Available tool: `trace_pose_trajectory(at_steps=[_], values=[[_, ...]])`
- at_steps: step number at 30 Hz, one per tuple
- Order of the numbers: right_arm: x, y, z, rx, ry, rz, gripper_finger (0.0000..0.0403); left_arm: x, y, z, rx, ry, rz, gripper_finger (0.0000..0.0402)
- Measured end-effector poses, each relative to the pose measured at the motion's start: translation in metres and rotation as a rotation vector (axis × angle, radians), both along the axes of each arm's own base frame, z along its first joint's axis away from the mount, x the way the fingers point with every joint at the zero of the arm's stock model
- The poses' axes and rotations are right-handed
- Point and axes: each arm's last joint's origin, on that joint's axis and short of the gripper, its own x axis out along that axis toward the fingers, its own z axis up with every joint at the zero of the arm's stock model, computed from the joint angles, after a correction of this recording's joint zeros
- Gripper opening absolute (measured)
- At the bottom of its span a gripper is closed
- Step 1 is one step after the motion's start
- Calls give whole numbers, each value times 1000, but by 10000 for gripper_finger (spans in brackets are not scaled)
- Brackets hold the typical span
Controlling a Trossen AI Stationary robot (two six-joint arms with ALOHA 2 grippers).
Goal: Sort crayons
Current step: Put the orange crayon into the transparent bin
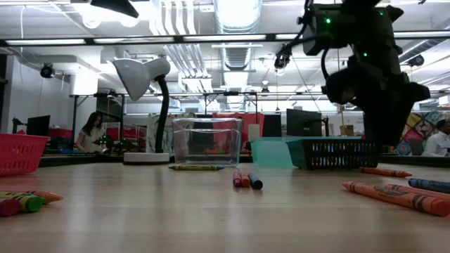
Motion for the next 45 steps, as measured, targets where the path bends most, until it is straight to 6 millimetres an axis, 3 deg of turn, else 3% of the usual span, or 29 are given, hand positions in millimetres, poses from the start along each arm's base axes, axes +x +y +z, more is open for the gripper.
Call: trace_pose_trajectory(at_steps=[8,17,22,28,36,40,45], values=[[9,-1,-17,-27,-143,0,143,5,-2,0,-8,-16,3,39],[14,-2,-48,-74,-18,10,148,14,-4,5,2,-75,-7,39],[16,-2,-68,-75,53,53,139,19,-4,6,13,-87,-11,39],[18,-1,-73,-53,54,114,99,29,-7,-8,6,-67,-3,39],[18,-1,-52,-51,-55,169,18,46,-13,-30,22,-32,-7,39],[17,-1,-31,-63,-133,203,13,50,-14,-30,11,-59,-4,39],[17,-1,9,-95,-333,263,12,54,-15,-24,23,-107,-17,39]])
